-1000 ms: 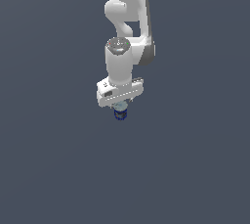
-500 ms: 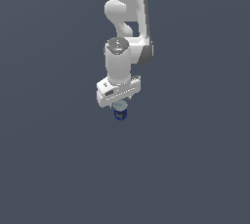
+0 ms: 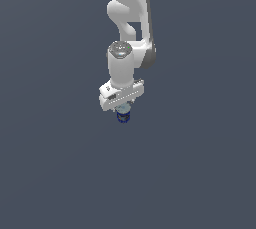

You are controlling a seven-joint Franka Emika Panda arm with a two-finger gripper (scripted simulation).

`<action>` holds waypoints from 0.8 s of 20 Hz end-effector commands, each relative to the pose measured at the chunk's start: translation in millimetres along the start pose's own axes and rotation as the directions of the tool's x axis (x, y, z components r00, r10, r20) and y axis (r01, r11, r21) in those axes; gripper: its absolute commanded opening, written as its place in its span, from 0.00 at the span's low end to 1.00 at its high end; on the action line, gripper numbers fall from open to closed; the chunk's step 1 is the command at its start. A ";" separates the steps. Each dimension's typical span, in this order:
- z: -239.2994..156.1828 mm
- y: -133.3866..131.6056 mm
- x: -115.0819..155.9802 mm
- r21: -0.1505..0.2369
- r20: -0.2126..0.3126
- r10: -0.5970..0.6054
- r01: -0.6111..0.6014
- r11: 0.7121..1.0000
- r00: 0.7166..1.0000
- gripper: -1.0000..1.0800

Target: Pick up the object and move it to a goal position.

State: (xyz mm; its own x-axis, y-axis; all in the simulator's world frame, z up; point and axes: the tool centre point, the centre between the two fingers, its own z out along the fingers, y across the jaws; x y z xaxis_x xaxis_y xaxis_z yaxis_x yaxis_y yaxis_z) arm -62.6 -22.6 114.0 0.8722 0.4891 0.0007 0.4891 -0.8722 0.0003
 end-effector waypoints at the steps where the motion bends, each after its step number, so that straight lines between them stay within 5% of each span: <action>1: 10.7 -0.3 -0.8 0.001 0.001 -0.001 0.001 1.000 1.000 0.96; 11: 39.8 -0.2 -0.6 0.000 0.001 -0.004 0.004 1.000 1.000 0.96; 12: 39.8 -0.2 -0.6 0.000 0.001 -0.004 0.004 1.000 1.000 0.00; 16: 39.8 -0.2 -0.6 0.000 0.001 -0.004 0.004 1.000 1.000 0.00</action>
State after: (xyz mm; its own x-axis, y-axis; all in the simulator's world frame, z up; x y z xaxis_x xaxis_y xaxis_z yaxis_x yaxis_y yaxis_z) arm -63.3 -23.6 75.3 0.8709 0.4915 0.0002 0.4915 -0.8709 0.0007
